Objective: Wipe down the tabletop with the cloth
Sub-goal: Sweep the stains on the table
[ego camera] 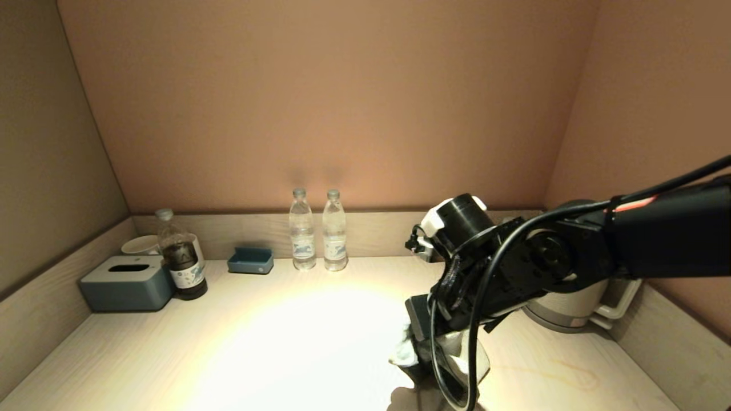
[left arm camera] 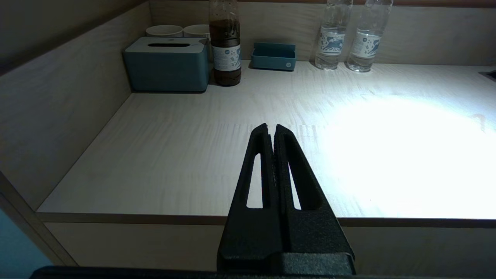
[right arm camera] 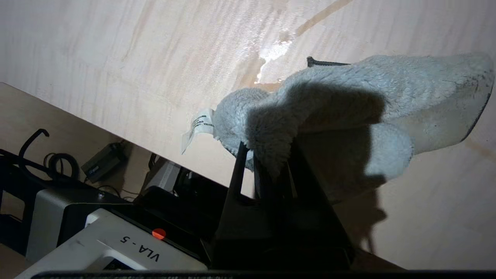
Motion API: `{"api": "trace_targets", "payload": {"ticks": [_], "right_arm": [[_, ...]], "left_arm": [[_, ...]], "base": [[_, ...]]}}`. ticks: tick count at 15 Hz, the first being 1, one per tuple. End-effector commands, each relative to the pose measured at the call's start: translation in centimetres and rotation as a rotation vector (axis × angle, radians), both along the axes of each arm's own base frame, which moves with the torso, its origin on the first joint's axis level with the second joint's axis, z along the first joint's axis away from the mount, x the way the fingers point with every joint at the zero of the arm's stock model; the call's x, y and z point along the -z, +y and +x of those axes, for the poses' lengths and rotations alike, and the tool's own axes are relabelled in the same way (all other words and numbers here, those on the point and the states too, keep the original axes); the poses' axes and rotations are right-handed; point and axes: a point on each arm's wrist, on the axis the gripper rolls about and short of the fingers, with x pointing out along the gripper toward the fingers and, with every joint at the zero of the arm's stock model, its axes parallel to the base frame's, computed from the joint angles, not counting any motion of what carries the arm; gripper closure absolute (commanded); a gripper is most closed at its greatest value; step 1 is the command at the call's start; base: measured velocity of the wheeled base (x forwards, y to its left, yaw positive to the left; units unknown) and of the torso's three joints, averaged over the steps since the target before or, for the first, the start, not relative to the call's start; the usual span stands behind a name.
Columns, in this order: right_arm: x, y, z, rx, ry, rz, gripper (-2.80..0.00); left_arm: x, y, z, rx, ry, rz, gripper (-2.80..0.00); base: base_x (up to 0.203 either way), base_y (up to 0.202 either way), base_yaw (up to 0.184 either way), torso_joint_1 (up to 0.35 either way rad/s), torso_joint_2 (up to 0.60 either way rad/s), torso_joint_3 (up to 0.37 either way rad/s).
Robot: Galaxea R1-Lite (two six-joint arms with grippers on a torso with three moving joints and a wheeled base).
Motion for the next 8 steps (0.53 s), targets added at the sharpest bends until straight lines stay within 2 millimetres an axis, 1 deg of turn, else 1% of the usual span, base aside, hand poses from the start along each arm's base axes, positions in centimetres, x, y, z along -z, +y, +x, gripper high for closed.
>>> {"api": "trace_targets", "payload": {"ticks": [1,3,6,8], "right_arm": [[0.7,3.2,-0.9,-0.073,-0.007,-0.039,0.00],[1.3,4.9,-1.1,-0.114,-0.001,-0.054,0.00],[3.5,6.9,-0.6,-0.148,0.064,-0.107,0.00],[3.6,7.1,-0.6,-0.153,0.069,-0.112,0.00]], "left_arm": [[0.0,0.0,0.0,0.000,-0.001,0.000,0.00],[0.0,0.0,0.0,0.000,-0.001,0.000,0.00],[0.0,0.0,0.0,0.000,0.000,0.000,0.00],[0.0,0.0,0.0,0.000,-0.001,0.000,0.00]], "base": [[0.000,0.000,0.000,0.000,0.00,0.000],[0.000,0.000,0.000,0.000,0.00,0.000],[0.000,0.000,0.000,0.000,0.00,0.000],[0.000,0.000,0.000,0.000,0.00,0.000]]}}
